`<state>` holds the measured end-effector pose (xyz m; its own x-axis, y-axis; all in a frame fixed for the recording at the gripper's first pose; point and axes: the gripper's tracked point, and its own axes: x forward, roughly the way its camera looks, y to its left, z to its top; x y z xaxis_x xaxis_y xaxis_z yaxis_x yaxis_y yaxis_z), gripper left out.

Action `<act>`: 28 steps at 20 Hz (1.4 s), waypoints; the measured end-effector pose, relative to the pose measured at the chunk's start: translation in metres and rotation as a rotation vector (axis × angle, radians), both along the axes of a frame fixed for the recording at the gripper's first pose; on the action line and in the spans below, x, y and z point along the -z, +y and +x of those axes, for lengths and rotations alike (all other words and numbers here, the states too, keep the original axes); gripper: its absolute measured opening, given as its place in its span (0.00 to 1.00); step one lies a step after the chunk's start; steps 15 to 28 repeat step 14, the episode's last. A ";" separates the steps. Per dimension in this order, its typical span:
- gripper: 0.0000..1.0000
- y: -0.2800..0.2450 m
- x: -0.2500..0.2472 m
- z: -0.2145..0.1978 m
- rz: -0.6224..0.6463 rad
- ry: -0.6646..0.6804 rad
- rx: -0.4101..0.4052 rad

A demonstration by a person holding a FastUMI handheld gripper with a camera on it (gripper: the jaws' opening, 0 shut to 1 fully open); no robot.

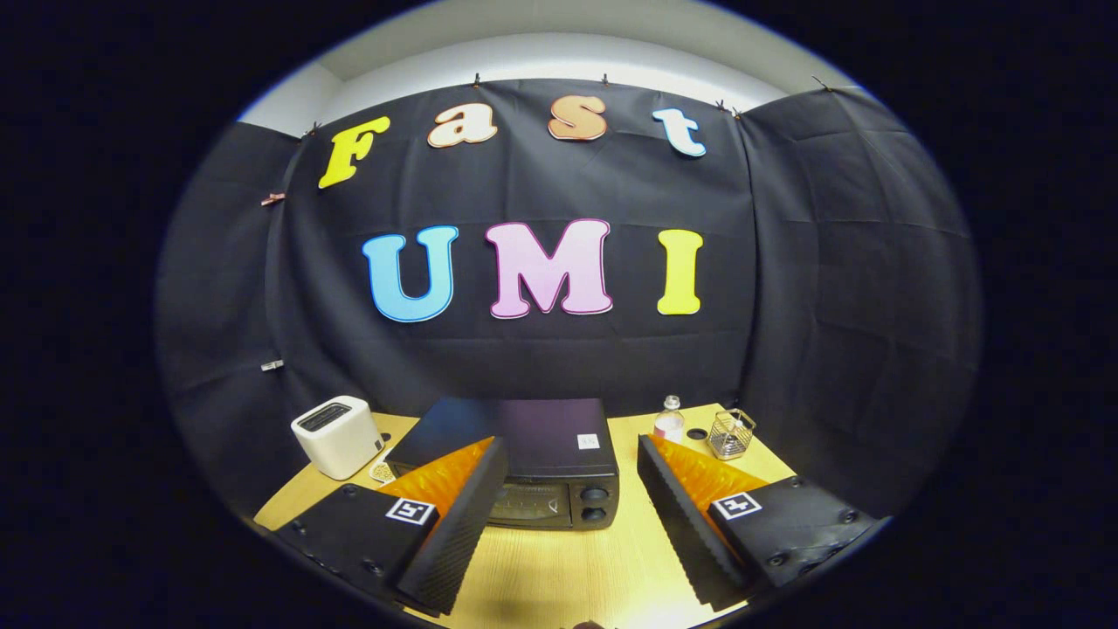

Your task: Open the toaster oven, put the food inside, and close the toaster oven door.

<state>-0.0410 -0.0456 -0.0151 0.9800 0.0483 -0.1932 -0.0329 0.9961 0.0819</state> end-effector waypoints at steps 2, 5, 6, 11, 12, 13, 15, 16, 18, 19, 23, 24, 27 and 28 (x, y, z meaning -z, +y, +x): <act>0.99 -0.001 0.004 -0.002 0.008 0.013 0.003; 0.99 0.011 -0.002 0.000 0.071 0.017 -0.023; 0.99 0.011 -0.004 0.001 0.081 0.012 -0.023; 0.99 0.012 -0.019 0.009 0.061 -0.016 -0.036; 0.99 0.011 -0.023 0.011 0.055 -0.024 -0.036; 0.99 0.011 -0.027 0.013 0.049 -0.032 -0.035; 0.99 0.011 -0.028 0.015 0.046 -0.036 -0.036; 0.99 0.011 -0.028 0.015 0.046 -0.036 -0.036; 0.99 0.011 -0.028 0.015 0.046 -0.036 -0.036; 0.99 0.011 -0.028 0.015 0.046 -0.036 -0.036; 0.99 0.011 -0.028 0.015 0.046 -0.036 -0.036; 0.99 0.011 -0.028 0.015 0.046 -0.036 -0.036; 0.99 0.011 -0.028 0.015 0.046 -0.036 -0.036; 0.99 0.011 -0.028 0.015 0.046 -0.036 -0.036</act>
